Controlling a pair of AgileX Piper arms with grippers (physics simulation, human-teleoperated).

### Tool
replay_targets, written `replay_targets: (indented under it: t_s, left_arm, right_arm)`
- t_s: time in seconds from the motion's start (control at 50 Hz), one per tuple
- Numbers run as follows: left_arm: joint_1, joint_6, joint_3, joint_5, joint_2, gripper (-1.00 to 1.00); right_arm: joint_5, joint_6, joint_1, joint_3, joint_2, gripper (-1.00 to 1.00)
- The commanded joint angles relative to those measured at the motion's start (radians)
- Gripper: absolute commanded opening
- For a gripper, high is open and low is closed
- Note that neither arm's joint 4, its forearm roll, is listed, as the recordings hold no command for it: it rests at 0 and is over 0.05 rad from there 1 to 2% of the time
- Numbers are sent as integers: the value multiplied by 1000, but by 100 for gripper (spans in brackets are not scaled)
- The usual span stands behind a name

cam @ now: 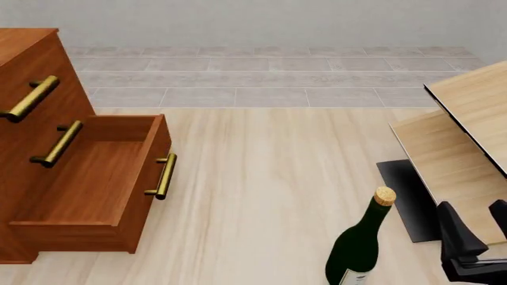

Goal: Put the bowl on top of the cabinet.

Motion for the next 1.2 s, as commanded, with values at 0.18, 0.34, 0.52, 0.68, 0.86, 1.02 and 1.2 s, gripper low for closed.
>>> replay_targets:
  t_s: [0.18,0.34,0.52,0.68,0.86,1.02,1.2]
  left_arm:
    - [-10,-48,78,-80,32,-100]
    - [-11,-60,98,-98,38,-100]
    - [-25,-67,112,-113,45,-100]
    - [-31,-65,108,-116,39,100]
    - [-48,-74,92,-113,38,100]
    - [-55,-75,63,-100,39,100]
    - [-51,-76,33,-75,27,100]
  right_arm:
    - [-26,-14,0,0,28,100]
    - [-8,-15,-1,0,8,100]
    - [-10,-18,-2,0,10,100]
    - [-5,-18,-1,0,4,100]
    - [-5,-17,2,0,5,100]
    - [-14,-16,2,0,15,100]
    - [-13,-16,2,0,13,100]
